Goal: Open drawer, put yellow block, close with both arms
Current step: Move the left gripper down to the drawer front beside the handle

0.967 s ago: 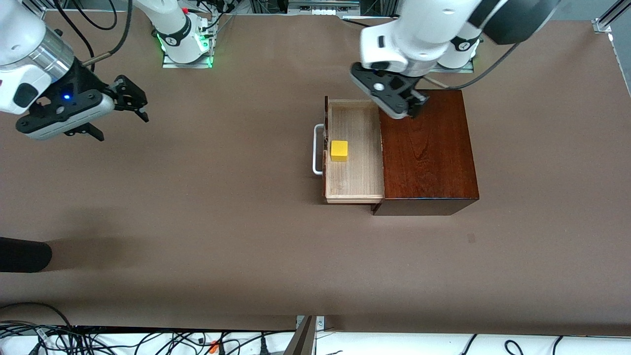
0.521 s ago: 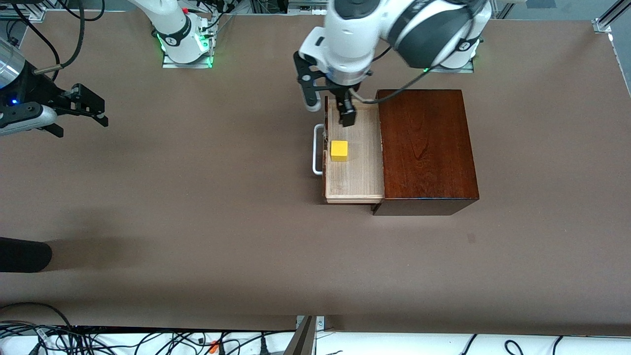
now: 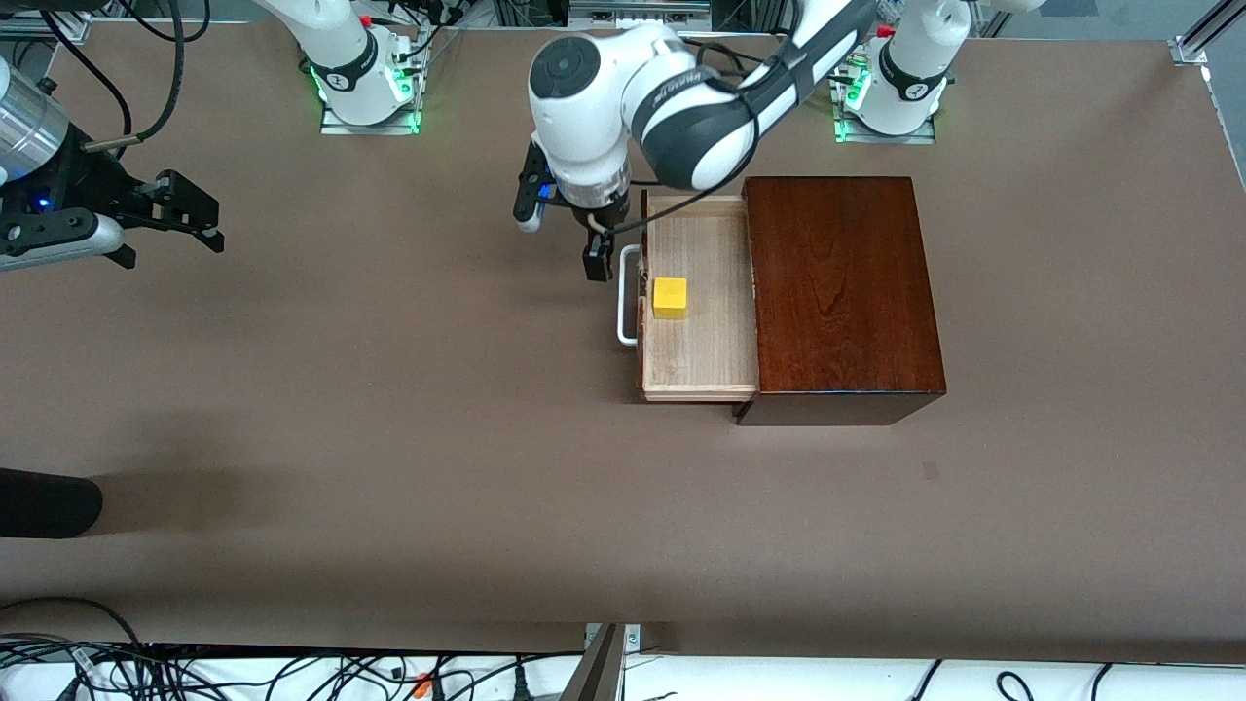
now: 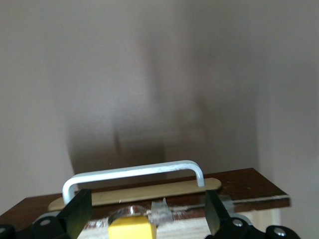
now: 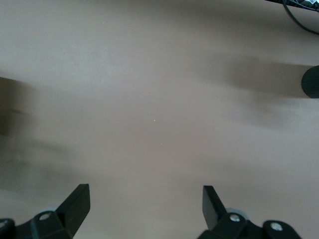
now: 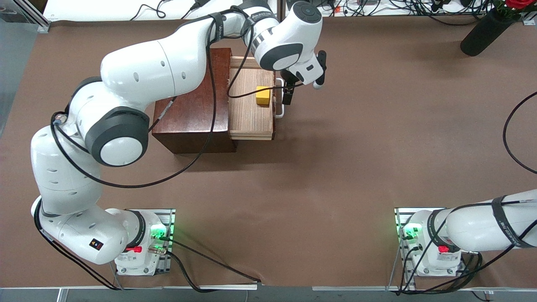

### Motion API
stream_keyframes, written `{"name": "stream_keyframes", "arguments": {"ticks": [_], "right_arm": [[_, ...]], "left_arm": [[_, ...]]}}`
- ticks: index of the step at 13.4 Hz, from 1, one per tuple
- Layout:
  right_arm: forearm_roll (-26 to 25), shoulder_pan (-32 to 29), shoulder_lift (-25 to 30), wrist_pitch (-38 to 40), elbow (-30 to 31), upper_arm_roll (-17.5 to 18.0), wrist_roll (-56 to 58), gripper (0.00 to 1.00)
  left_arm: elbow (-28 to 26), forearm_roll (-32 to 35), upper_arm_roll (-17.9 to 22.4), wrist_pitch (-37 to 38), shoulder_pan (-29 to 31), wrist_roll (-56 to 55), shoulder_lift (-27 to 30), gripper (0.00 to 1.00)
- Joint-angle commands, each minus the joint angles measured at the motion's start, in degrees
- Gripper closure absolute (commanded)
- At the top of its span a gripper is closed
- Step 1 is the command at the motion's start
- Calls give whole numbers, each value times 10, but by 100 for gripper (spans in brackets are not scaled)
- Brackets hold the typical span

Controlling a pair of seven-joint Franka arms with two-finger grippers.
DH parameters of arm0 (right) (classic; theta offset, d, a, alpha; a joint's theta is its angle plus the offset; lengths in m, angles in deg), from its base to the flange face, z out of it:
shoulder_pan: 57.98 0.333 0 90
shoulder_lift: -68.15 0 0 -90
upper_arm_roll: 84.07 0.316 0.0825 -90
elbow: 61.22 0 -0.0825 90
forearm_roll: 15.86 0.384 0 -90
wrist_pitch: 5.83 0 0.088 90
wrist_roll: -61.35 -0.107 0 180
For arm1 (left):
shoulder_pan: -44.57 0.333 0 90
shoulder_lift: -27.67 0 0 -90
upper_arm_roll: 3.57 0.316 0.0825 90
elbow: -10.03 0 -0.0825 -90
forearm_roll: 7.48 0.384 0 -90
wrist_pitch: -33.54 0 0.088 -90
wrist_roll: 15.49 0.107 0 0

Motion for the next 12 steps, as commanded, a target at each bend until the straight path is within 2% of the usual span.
{"name": "stream_keyframes", "arguments": {"ticks": [1,4,12], "right_arm": [[-7,-11,7,5,-4,7,-7,0],[-8,-12,7,10,-8,6,-6,0],[-4,-7,9,34,-8,7,-6,0]], "left_arm": [[24,28,7,-7,-3,20,-28,0],[24,44,7,-15,-4,17,-49,0],[17,56,8,-11,-3,-19,-48,0]]}}
